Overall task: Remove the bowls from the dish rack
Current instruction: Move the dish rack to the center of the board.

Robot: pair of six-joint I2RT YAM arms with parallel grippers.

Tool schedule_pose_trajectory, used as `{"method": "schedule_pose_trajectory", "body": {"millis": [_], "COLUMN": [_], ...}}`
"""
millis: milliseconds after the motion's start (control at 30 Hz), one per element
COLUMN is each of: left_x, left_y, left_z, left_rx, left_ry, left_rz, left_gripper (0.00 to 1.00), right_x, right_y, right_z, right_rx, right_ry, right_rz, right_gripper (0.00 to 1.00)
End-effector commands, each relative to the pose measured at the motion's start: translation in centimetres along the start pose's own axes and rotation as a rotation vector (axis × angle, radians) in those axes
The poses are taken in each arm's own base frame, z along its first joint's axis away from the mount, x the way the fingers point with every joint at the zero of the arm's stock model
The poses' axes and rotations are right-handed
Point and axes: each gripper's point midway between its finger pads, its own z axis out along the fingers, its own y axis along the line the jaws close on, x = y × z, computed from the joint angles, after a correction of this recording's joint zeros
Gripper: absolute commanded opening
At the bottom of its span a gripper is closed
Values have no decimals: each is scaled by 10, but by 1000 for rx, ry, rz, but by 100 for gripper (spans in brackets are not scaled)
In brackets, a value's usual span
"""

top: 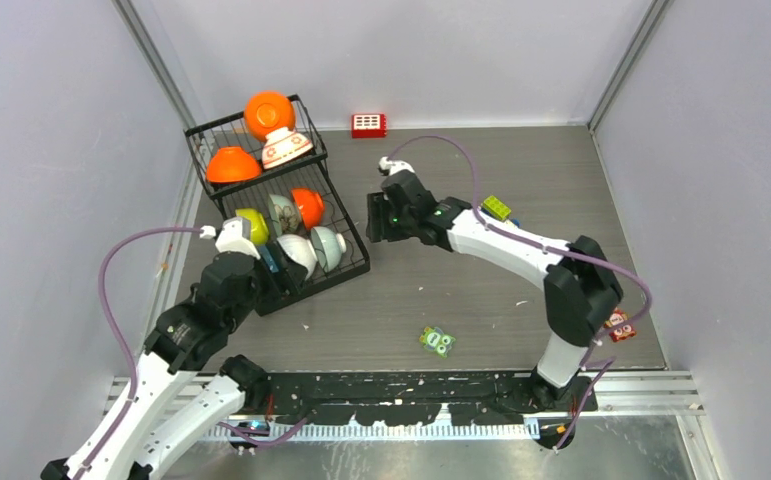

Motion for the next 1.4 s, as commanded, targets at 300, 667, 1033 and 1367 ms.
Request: {"method": "schedule_pose_trajectory", "body": {"millis": [300,667,1033,1367], "left_x": [-15,-6,-1,-15], "left_y": [9,15,15,12], "left_z": [-25,-26,-27,-34], "left_rx": [-2,-4,10,13], "left_ry": [-63,-52,-41,-82], "left_rz": [62,59,37,47], "left_gripper": [73,73,73,73], "right_x": [3,16,34,37], "right_y": [24,17,11,-9], "right_z": [36,58,69,58], "right_rx": [91,141,166,251], "right_ry": [62,123,185,169], "right_rz": [-256,-291,-302,-296], "right_gripper": [55,40,32,6]}}
